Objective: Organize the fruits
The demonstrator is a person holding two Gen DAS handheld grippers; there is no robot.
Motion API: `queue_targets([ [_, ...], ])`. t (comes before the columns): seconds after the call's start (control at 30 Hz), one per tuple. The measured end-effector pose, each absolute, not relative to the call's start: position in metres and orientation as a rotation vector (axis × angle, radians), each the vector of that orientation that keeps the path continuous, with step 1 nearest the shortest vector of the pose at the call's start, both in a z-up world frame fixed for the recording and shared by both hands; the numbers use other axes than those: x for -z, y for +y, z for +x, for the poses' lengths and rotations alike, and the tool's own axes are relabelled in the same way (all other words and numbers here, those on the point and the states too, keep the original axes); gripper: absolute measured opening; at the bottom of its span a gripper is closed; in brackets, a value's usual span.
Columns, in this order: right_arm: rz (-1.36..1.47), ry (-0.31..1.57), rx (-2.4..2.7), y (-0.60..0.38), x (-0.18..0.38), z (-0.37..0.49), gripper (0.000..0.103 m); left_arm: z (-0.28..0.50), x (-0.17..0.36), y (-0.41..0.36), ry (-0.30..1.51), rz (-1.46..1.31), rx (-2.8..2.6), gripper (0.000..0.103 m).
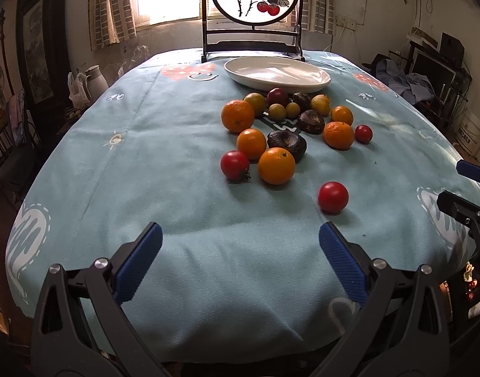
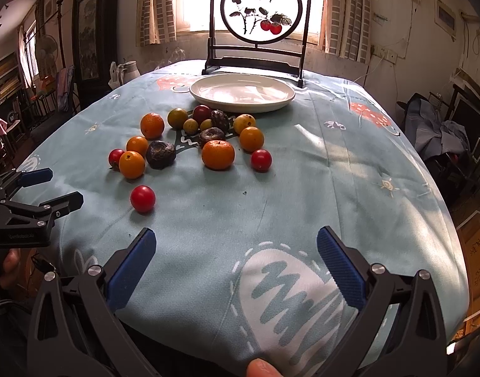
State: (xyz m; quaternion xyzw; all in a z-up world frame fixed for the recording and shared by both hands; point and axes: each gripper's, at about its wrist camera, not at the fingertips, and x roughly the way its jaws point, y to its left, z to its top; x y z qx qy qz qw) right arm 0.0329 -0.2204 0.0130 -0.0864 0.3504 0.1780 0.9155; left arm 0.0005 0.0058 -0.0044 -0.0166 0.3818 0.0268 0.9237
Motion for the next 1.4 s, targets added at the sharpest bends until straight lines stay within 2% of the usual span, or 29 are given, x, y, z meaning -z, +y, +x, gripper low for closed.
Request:
queue_targets([
  [1.4, -0.167, 0.744, -0.383, -0.2178, -0.0090, 0.0332, 0.102, 0.0012, 0.0061, 0.0083, 0.795, -0.022, -0.066, 0.101],
])
